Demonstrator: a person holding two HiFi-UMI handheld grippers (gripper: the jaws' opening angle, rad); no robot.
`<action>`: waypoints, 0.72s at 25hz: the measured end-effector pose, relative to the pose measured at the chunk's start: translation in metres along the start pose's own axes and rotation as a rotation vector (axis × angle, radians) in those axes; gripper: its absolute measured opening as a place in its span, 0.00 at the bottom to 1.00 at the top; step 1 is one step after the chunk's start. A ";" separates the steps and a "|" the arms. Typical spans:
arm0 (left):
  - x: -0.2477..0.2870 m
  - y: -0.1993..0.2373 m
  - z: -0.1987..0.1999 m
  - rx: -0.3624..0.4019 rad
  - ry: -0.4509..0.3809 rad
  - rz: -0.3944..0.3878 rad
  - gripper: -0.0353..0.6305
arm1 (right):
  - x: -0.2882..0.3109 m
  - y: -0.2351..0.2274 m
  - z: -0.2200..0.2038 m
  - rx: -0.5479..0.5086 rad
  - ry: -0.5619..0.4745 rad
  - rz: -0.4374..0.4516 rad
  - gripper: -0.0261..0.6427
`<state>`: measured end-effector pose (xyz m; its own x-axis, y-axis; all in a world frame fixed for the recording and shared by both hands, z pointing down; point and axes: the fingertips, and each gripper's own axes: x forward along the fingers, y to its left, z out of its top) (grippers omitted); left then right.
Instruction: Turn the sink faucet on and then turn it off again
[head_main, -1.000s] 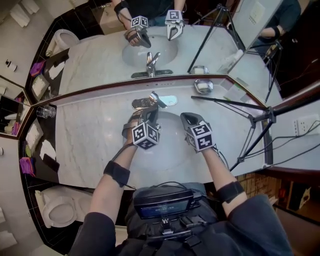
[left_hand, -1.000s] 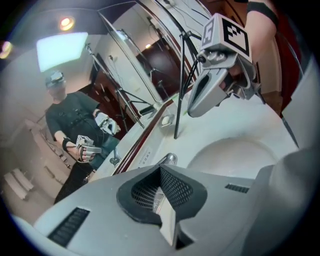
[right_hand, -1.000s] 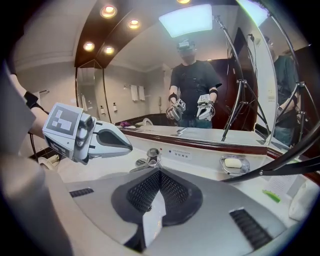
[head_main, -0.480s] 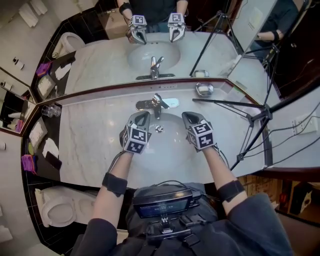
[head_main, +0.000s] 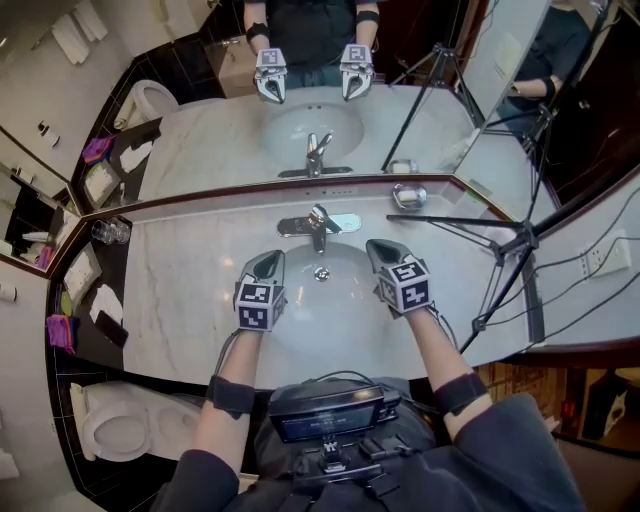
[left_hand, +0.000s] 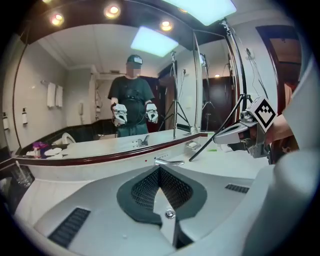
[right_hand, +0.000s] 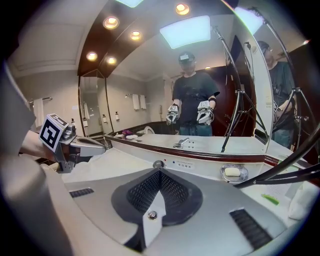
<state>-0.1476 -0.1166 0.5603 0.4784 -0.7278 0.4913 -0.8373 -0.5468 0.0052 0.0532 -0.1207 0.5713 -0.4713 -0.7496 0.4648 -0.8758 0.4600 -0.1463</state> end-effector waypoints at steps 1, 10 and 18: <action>-0.003 -0.001 -0.001 -0.011 -0.001 0.000 0.05 | -0.002 0.001 0.000 0.002 -0.002 0.000 0.06; -0.009 0.010 -0.014 -0.073 -0.004 0.035 0.05 | -0.010 0.003 -0.006 -0.032 -0.009 -0.002 0.06; -0.008 0.004 -0.015 -0.072 0.003 0.025 0.05 | -0.014 0.000 -0.009 -0.028 -0.007 -0.004 0.06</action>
<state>-0.1585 -0.1068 0.5697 0.4562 -0.7399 0.4944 -0.8660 -0.4970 0.0554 0.0606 -0.1055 0.5725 -0.4688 -0.7548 0.4588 -0.8744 0.4701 -0.1202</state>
